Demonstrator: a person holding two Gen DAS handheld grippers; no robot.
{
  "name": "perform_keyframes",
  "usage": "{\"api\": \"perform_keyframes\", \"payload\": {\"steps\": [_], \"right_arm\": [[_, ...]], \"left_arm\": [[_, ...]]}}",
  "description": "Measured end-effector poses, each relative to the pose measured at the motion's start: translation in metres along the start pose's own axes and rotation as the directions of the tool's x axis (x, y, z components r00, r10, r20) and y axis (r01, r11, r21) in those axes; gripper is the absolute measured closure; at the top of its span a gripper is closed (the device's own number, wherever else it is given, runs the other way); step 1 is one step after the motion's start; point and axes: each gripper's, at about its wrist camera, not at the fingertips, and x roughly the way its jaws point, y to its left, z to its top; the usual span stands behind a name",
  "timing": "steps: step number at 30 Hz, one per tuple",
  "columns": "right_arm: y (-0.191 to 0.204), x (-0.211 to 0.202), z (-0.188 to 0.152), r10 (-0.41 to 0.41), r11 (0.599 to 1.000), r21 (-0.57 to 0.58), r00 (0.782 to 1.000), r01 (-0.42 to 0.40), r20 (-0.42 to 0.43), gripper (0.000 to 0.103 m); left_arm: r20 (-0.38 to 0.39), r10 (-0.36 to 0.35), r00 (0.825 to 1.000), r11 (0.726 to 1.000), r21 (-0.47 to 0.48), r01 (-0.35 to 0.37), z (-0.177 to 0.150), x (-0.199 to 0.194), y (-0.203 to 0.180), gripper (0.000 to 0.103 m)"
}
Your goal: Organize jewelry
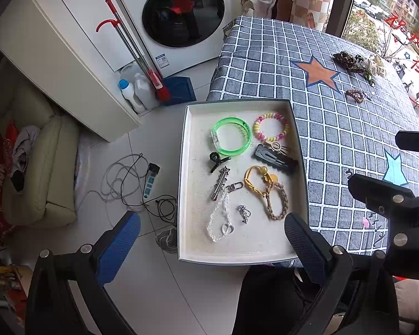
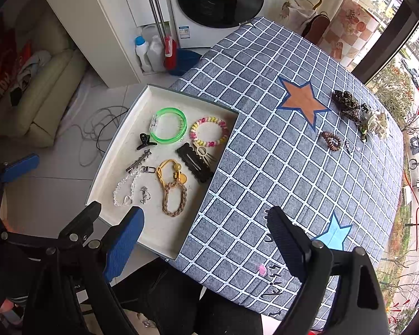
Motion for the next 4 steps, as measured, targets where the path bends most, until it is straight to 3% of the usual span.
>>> {"api": "perform_keyframes", "payload": {"steps": [4], "right_arm": [[0.0056, 0.0011, 0.0, 0.003, 1.0, -0.003, 1.0, -0.003, -0.002, 0.011]], "left_arm": [[-0.003, 0.005, 1.0, 1.0, -0.001, -0.005, 0.0011, -0.0002, -0.0008, 0.0]]}}
